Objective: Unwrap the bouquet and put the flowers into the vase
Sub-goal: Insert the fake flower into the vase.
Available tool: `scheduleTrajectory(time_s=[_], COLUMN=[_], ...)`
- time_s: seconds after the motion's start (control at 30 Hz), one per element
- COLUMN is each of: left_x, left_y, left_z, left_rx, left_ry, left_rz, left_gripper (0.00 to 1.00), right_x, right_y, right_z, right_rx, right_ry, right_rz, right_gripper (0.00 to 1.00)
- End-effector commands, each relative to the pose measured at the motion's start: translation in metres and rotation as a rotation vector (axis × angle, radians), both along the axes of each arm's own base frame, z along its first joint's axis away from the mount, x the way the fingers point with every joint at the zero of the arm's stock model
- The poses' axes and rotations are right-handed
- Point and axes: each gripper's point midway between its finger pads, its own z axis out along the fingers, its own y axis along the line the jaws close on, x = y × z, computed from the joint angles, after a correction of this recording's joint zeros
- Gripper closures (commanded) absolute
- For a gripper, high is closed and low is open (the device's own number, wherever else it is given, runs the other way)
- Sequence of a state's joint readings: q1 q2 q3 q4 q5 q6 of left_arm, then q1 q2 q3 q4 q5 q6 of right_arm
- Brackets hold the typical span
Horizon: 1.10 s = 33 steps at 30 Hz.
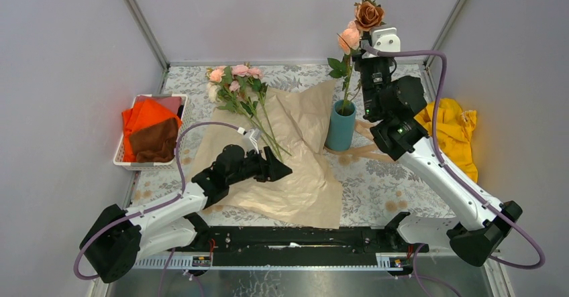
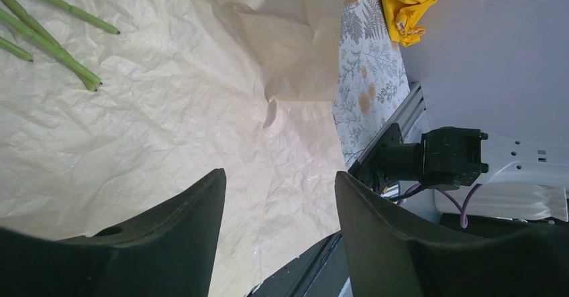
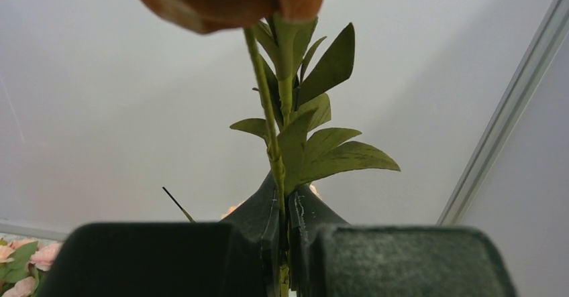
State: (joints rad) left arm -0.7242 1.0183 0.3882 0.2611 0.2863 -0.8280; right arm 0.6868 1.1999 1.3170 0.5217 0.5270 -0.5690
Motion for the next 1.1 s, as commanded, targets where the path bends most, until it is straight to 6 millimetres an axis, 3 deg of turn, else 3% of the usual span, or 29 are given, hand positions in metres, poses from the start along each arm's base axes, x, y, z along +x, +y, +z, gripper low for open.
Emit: scheduleTrajectory(time_s=[0.0, 1.07], left_x=[0.000, -0.003], left_y=[0.002, 0.008], left_z=[-0.003, -0.011], left_rx=[0.001, 0.003], left_ry=[-0.005, 0.008], left_rz=[0.011, 0.031], left_gripper=[0.33, 0.33], right_x=[0.002, 0.046], right_y=[-0.001, 0.012], right_z=[0.003, -0.086], right_rx=[0.047, 0.056], right_ry=[-0.019, 0.189], right_rz=[0.034, 0.124], right_gripper=[1.00, 1.00])
